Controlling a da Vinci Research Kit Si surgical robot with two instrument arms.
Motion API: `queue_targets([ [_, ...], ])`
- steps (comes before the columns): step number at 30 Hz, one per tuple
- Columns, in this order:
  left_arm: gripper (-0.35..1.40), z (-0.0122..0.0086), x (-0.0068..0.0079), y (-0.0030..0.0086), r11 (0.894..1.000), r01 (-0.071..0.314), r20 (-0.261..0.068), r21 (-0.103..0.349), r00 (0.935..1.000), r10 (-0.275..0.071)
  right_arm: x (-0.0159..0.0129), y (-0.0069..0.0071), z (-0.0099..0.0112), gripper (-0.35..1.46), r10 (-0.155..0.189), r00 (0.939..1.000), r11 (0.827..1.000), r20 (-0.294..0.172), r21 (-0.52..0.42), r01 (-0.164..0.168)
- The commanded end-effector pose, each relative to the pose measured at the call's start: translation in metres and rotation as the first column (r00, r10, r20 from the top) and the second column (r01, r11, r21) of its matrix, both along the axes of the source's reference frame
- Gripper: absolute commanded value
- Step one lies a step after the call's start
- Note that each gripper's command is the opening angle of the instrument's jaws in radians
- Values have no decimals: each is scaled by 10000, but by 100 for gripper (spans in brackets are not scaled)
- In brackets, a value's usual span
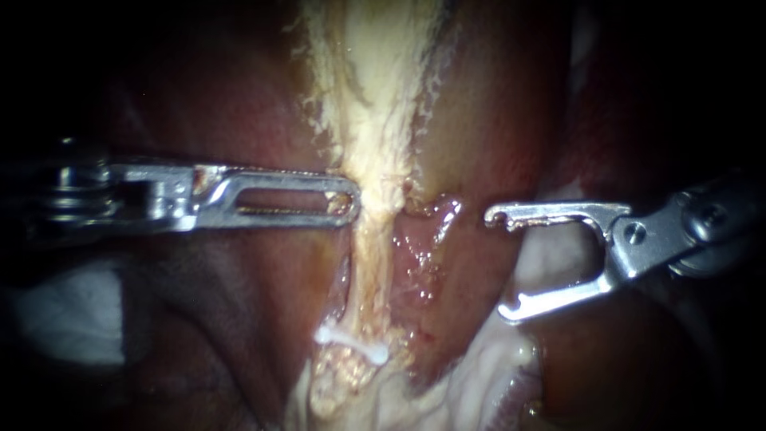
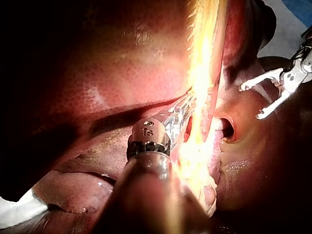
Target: Going back first clip left tube
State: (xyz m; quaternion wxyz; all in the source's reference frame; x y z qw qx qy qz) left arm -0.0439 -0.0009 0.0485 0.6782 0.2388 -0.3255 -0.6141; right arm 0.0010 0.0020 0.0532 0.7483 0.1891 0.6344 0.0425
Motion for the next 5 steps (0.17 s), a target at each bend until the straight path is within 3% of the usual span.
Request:
queue_targets([
  [1, -35, 0, 0, 0, 10000, -9, 11, 2, 10000, 9, 1, 0, 0, 60, 11, 10000, 10000, -1, 2, -11],
  [5, -35, -1, 0, 0, 10000, -11, 12, 5, 10000, 11, 4, 1, 0, 60, 47, 10000, 10000, -12, 9, -47],
])
